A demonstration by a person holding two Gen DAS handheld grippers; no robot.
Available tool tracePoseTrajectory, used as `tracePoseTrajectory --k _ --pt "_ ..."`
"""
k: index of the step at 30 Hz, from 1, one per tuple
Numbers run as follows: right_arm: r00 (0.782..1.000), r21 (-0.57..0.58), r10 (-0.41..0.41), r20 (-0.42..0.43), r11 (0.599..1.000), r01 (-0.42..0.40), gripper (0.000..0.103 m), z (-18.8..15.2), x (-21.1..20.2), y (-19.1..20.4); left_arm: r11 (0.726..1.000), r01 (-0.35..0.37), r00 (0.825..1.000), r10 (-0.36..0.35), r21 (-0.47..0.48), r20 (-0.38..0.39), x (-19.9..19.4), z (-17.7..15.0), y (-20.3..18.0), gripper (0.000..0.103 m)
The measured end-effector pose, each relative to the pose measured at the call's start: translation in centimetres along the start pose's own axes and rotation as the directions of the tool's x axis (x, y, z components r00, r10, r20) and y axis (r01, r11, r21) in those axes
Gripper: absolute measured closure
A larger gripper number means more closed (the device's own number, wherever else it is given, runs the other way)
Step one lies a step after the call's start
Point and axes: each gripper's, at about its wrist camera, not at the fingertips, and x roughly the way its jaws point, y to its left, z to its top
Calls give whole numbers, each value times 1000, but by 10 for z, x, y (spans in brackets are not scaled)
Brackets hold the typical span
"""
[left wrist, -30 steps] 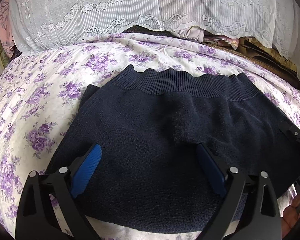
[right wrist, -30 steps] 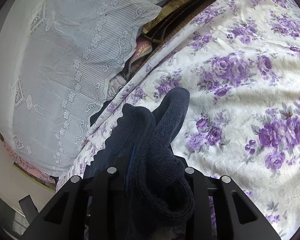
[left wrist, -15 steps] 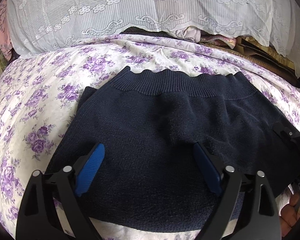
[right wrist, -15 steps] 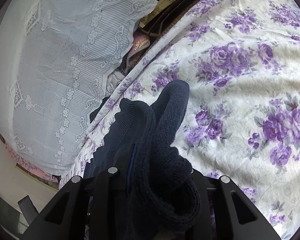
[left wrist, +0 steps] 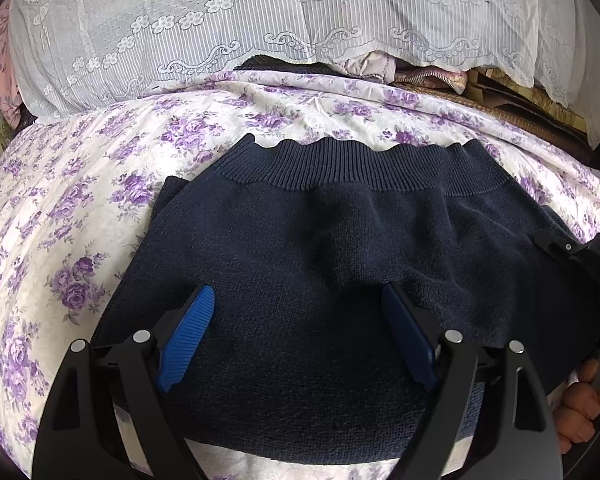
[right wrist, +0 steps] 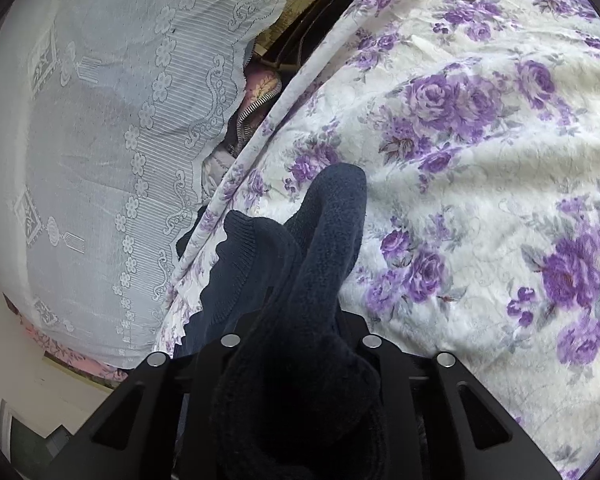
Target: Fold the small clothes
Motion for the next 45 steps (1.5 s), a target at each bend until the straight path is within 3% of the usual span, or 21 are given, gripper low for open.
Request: tracePoseTrajectory --k 8,14,21,27,29,32,45 --pt "999 -113 23 37 993 -19 83 -2 -10 23 998 58 998 -59 32 13 -9 2 -2 48" --pt "998 -186 38 59 982 -26 84 -4 -16 39 993 116 993 -116 -32 8 -18 11 16 49" --pt "997 -217 57 53 975 -44 84 -6 -19 50 999 51 999 -51 3 -8 -18 26 45 49" --pt "997 -263 44 60 964 -27 84 -11 -19 64 988 -110 994 111 110 -1 -12 22 80 49" --pt "997 -273 39 63 962 -20 84 -12 -20 69 994 -87 995 89 60 -36 -5 14 101 48" --pt "998 -282 29 63 959 -10 84 -15 -20 77 1000 -1 998 -1 -31 -58 0 11 119 48" --pt "998 -381 3 59 924 20 84 -49 -9 136 995 94 995 -94 -24 -12 -8 31 123 48"
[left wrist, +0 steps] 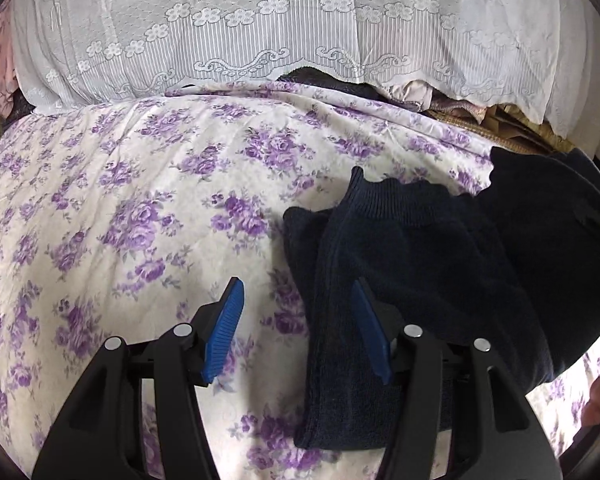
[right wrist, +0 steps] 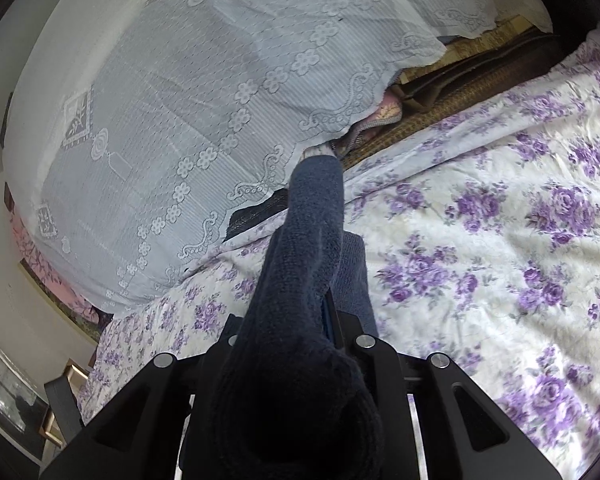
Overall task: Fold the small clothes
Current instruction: 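Grasp the folded cardigan with the left gripper while the right gripper holds it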
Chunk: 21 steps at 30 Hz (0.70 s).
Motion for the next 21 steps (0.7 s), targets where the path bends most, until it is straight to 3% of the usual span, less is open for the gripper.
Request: tracePoseTrajectory --k 5,9,13,21 --pt "1000 -39 4 -29 999 -5 84 -3 3 20 996 83 995 -84 -28 -60 18 25 -18 49" --pt "999 -78 18 -48 997 -21 84 -10 -1 30 993 78 995 -72 89 -74 37 50 -62 48" --pt "996 -93 33 -79 995 -40 84 -20 3 38 994 84 988 -74 70 -135 64 63 -77 48" --pt "995 -168 40 -96 984 -55 83 -34 13 68 993 101 993 -97 61 -70 51 75 -65 49"
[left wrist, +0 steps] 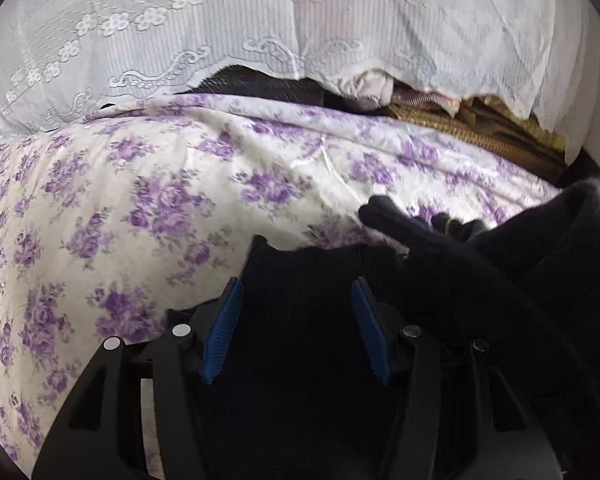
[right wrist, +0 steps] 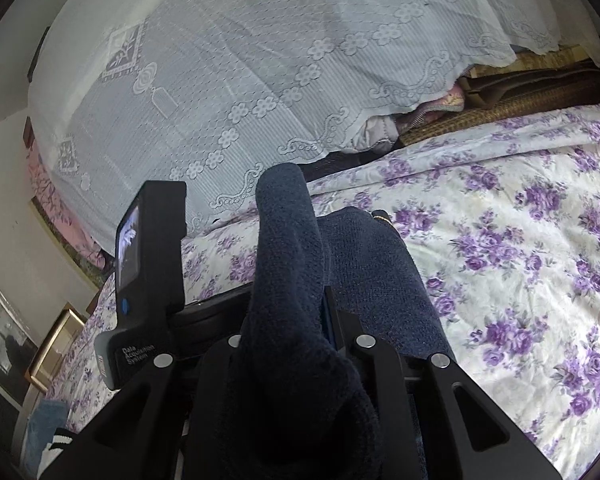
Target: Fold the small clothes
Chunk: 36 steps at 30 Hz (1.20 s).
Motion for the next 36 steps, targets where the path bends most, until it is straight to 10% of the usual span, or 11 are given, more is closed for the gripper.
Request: tracePoseTrajectory --k 26,36 --pt "998 -152 1 -67 988 -11 83 -30 46 77 986 -117 993 120 -116 18 9 -6 90 50" --pt "977 -419 -165 -137 903 94 72 -77 91 103 960 -168 985 173 -223 5 19 -12 133 53"
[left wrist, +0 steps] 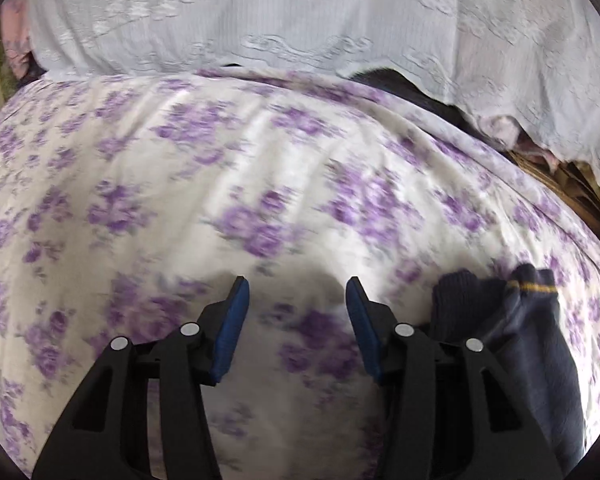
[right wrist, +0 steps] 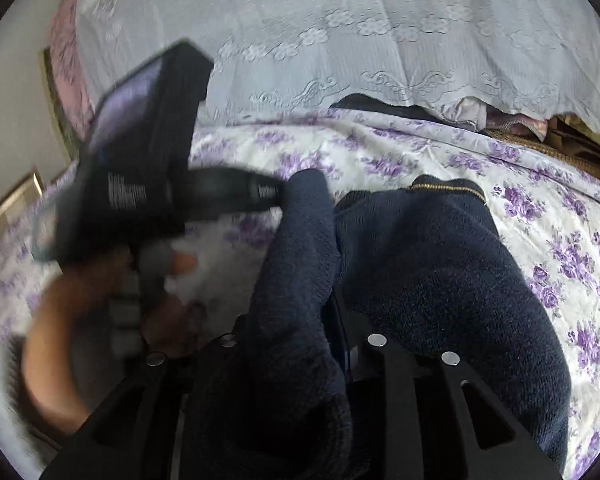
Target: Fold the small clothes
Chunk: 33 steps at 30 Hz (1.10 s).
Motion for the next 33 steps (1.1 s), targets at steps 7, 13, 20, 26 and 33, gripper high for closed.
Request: tracePoseTrajectory --k 7,13,20,26,33 --pt "1000 -48 21 -22 999 -22 55 0 1 7 1000 -8 1000 8 -4 29 -11 -2 11 48" --pt "987 -48 160 -5 986 -160 48 2 -25 -6 1000 -7 999 7 4 36 -21 -6 16 44" --pt "963 -30 225 152 974 -223 68 11 -96 -49 999 8 998 -11 39 61 -54 -16 16 43" --pt "973 60 158 170 984 -170 86 6 -112 -89 983 107 982 -128 151 137 -109 -34 -8 23" --pt "983 69 182 2 981 -182 96 -37 -66 -90 931 -68 997 52 359 54 -55 -88 -54 11"
